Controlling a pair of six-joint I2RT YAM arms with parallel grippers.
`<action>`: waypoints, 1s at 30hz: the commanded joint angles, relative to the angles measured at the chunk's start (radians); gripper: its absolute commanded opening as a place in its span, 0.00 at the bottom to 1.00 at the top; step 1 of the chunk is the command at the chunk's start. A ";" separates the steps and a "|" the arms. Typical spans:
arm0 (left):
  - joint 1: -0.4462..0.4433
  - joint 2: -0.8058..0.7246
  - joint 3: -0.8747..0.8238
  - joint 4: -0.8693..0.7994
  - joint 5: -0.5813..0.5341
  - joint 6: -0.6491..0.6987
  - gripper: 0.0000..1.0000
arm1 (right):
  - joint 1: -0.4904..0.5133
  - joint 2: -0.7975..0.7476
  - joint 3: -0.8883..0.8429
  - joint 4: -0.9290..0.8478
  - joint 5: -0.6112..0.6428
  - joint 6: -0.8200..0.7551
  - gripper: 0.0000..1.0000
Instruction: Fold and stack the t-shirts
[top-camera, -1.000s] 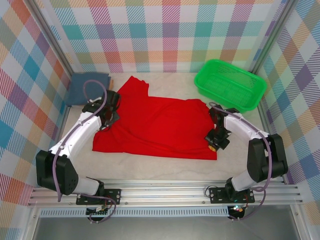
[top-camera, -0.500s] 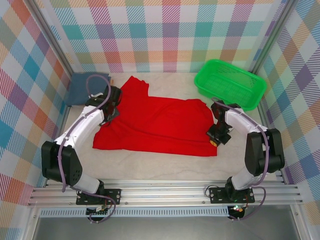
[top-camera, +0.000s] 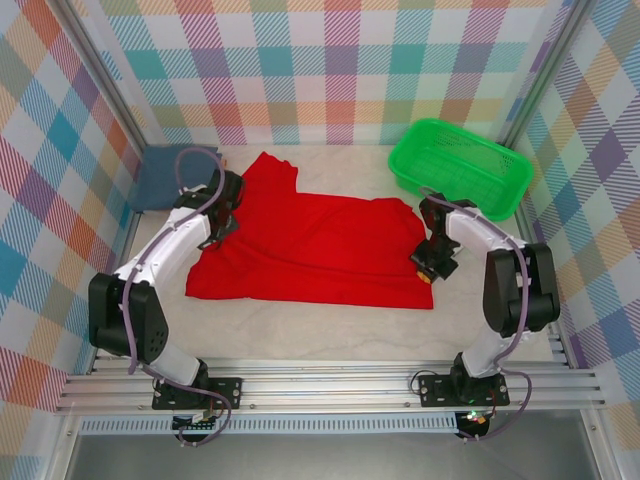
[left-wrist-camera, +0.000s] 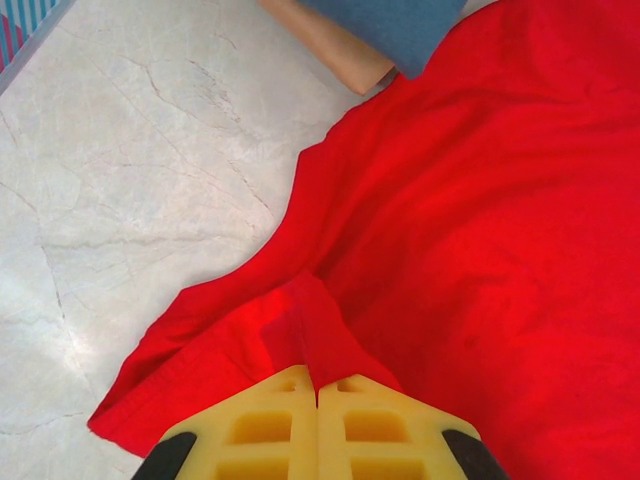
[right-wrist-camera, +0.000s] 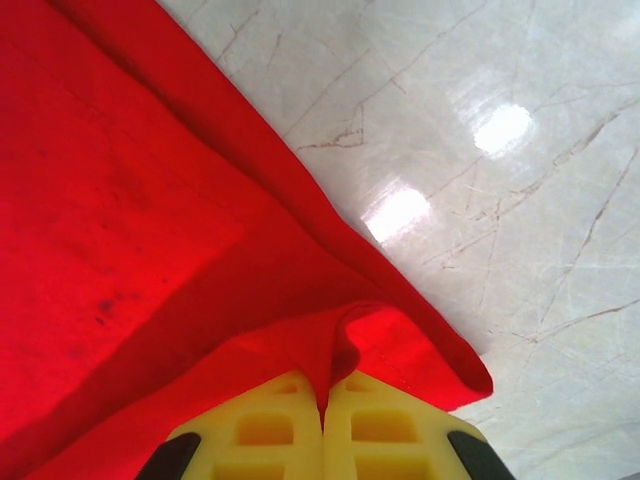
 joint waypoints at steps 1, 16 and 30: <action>0.025 0.027 0.036 0.022 -0.008 0.022 0.00 | -0.010 0.022 0.037 -0.007 0.024 -0.021 0.00; 0.048 0.107 0.097 0.041 0.018 0.051 0.00 | -0.016 0.072 0.064 -0.003 0.029 -0.026 0.00; 0.051 0.164 0.127 0.050 0.031 0.058 0.00 | -0.017 0.106 0.094 0.003 0.026 -0.028 0.00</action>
